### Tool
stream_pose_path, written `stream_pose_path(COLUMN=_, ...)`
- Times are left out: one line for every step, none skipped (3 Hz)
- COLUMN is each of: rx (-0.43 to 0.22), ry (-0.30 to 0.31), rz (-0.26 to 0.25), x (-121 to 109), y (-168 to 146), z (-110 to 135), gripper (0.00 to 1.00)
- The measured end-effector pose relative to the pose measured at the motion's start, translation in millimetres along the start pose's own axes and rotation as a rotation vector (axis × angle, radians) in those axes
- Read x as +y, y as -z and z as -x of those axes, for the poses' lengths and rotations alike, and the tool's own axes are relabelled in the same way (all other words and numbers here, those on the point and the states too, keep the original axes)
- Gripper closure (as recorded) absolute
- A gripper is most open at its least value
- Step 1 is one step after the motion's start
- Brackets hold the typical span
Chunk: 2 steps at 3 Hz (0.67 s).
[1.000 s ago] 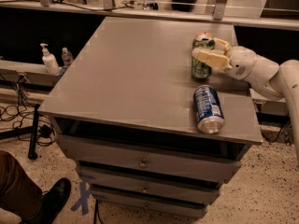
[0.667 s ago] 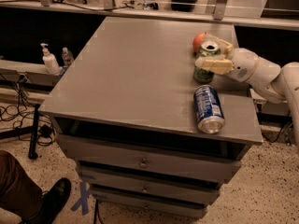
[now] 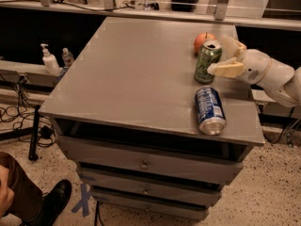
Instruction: Place green can upright
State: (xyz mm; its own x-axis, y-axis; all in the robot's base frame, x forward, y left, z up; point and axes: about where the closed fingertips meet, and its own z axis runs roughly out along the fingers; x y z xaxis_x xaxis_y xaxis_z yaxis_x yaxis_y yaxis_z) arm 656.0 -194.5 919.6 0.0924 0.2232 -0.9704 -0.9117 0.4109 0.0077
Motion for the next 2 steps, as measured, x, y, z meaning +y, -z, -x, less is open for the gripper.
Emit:
stream_pose_path(rx=0.031, ry=0.068, rz=-0.048, x=-4.9, y=26.0, z=33.2, gripper=0.00)
stream_pose_path(rx=0.068, ry=0.179, rz=-0.111, x=-8.7, y=58.9, z=87.7, gripper=0.00)
